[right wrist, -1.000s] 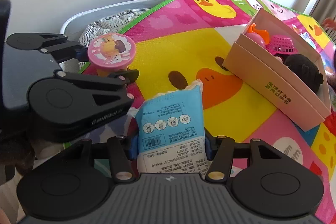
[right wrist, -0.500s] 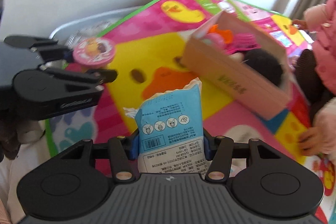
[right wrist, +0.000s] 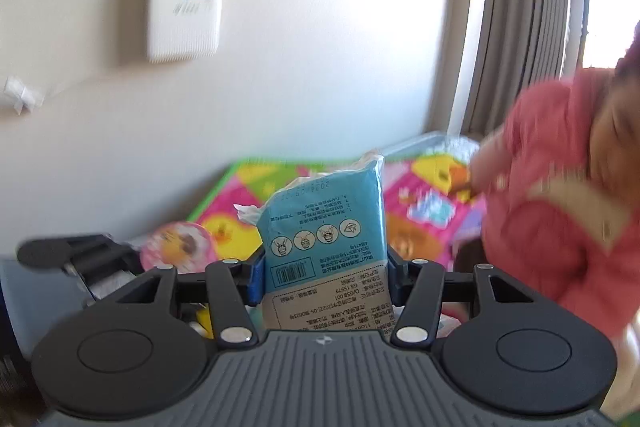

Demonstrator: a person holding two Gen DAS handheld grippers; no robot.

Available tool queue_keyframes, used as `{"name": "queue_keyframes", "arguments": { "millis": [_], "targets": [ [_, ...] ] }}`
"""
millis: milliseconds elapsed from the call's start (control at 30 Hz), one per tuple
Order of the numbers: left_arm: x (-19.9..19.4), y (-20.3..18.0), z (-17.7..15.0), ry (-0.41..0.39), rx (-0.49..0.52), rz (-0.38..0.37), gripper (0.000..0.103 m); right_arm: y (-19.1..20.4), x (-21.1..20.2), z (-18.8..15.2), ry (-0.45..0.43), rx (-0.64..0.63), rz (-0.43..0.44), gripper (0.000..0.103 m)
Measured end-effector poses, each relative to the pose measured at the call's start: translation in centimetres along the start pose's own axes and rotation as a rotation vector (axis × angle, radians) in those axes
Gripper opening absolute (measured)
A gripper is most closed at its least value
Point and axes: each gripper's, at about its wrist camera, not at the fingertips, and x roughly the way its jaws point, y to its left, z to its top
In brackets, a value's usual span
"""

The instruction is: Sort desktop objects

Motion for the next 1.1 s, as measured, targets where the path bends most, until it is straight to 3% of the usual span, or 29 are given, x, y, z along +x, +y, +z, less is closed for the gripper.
{"name": "queue_keyframes", "arguments": {
  "millis": [33, 67, 200, 300, 467, 567, 700, 933, 1100],
  "targets": [
    [1.2, -0.1, 0.3, 0.021, 0.009, -0.005, 0.094, -0.5, 0.9, 0.6, 0.003, 0.02, -0.006, 0.083],
    [2.0, 0.0, 0.1, 0.044, 0.0, 0.01, 0.098, -1.0, 1.6, 0.8, -0.004, 0.04, -0.024, 0.084],
    [2.2, 1.3, -3.8, 0.138, -0.084, 0.052, 0.097, -1.5, 2.5, -2.1, -0.01, 0.042, 0.009, 0.086],
    [1.2, 0.8, -7.8, 0.194, -0.091, 0.069, 0.1, -0.8, 2.8, -7.3, 0.034, 0.034, 0.048, 0.088],
    [-0.8, -1.2, -13.5, 0.207, -0.09, 0.084, 0.103, 1.1, 2.5, -17.2, 0.16, 0.114, 0.057, 0.096],
    [-1.6, -1.6, -15.7, 0.238, -0.099, 0.112, 0.103, 1.4, 1.8, -20.7, 0.192, 0.197, 0.047, 0.103],
    [-3.2, -0.9, -17.0, 0.245, -0.1, 0.21, 0.103, 2.0, 1.4, -21.9, 0.218, 0.215, 0.027, 0.103],
    [-4.7, 1.2, -16.8, 0.272, -0.13, 0.263, 0.103, 4.9, 1.1, -22.4, 0.286, 0.133, 0.091, 0.103],
    [-5.1, 2.3, -17.0, 0.308, -0.144, 0.296, 0.103, 6.8, 2.9, -22.2, 0.36, 0.073, 0.081, 0.103]
  ]
}}
